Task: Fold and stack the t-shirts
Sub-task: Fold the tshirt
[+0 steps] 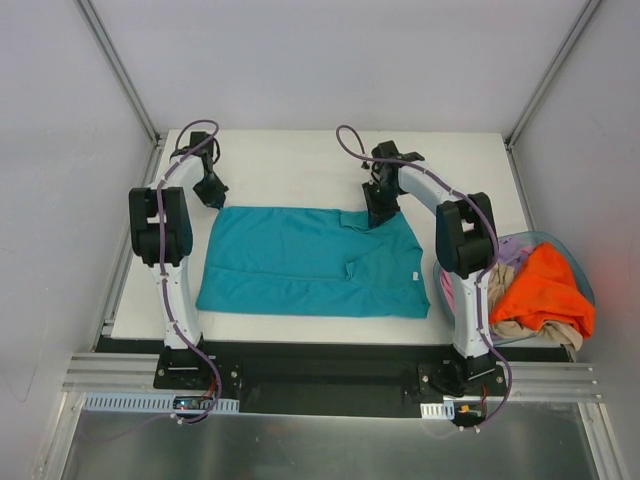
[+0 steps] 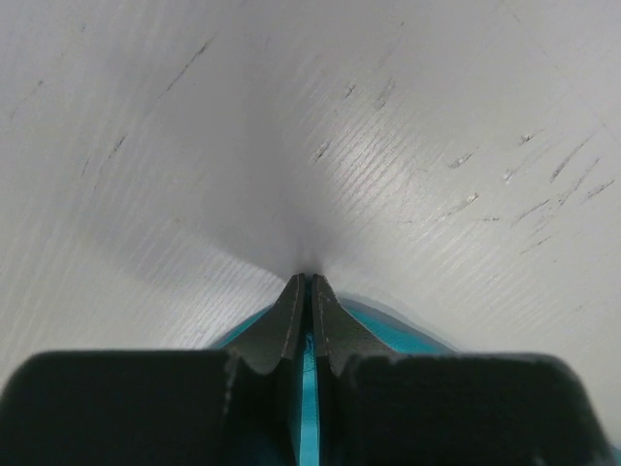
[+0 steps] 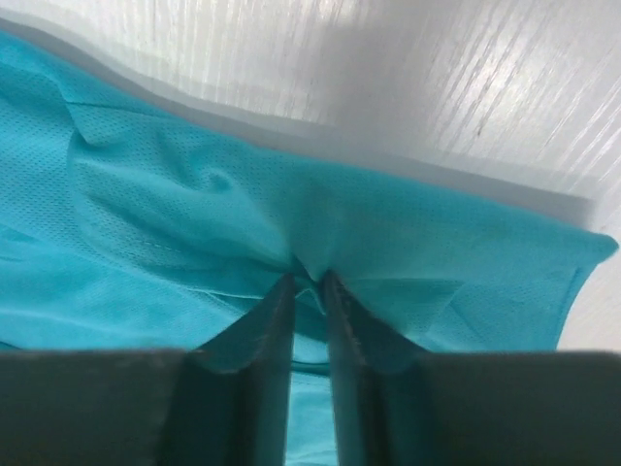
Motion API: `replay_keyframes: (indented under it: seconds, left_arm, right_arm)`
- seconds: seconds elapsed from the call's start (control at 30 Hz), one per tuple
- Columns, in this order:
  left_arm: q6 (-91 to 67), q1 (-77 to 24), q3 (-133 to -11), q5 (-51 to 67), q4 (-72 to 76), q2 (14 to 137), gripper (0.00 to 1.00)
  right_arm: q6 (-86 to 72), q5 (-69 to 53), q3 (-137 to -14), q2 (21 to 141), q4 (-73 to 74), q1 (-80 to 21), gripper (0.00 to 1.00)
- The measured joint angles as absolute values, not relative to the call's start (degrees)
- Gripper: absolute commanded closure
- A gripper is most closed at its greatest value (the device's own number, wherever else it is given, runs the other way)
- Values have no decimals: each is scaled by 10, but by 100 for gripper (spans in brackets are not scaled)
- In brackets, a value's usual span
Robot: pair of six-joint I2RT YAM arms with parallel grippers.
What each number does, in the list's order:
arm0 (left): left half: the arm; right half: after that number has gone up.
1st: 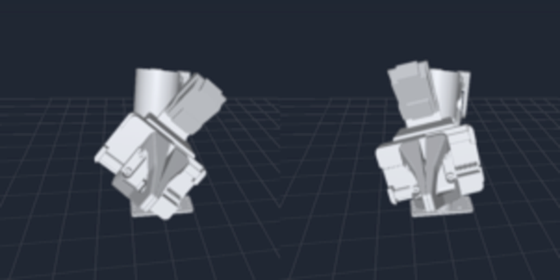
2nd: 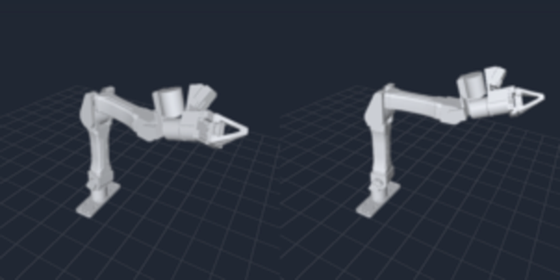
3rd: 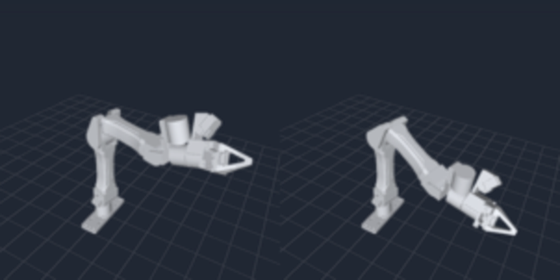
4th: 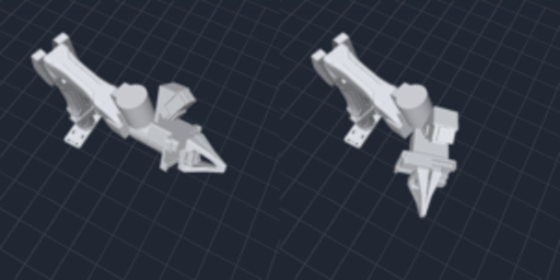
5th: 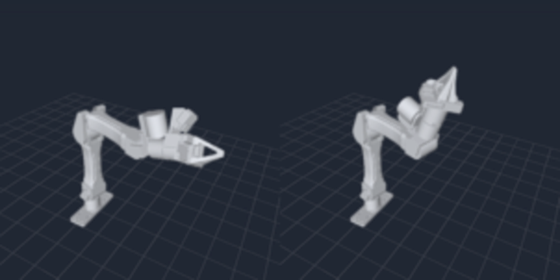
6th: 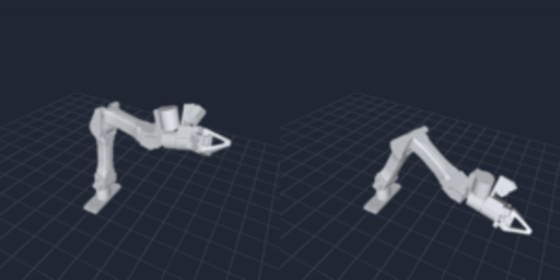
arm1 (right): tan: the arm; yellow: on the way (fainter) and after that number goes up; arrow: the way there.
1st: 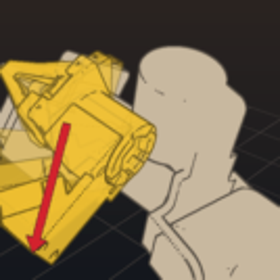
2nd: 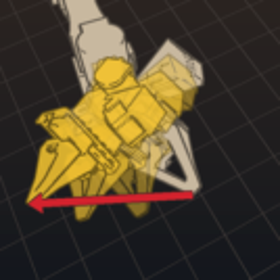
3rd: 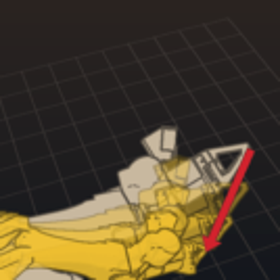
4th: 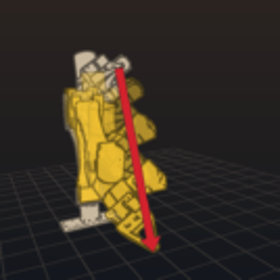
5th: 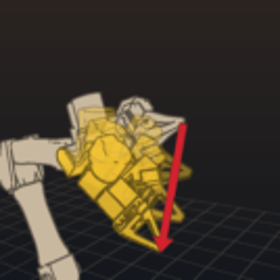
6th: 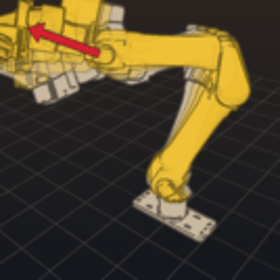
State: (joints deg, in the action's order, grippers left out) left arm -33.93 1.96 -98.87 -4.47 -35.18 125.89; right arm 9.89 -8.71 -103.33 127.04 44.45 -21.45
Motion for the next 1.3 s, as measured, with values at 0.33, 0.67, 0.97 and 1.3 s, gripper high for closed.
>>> replay_keyframes:
  seconds: [0.33, 0.67, 0.97, 1.3]
  left_arm:
    - [-322, 18, -947, -25, -345, 1227, 100]
    - [-310, 18, -899, -13, -322, 1172, 100]
    - [-304, 11, -797, -6, -297, 1053, 100]
    - [-305, 11, -654, -7, -276, 920, 100]
  right_arm:
    - [100, -92, -1030, 1266, 444, -215, 100]
    - [112, -93, -964, 1188, 439, -215, 99]
    - [107, -106, -902, 1055, 451, -226, 99]
    - [88, -82, -790, 936, 499, -266, 99]
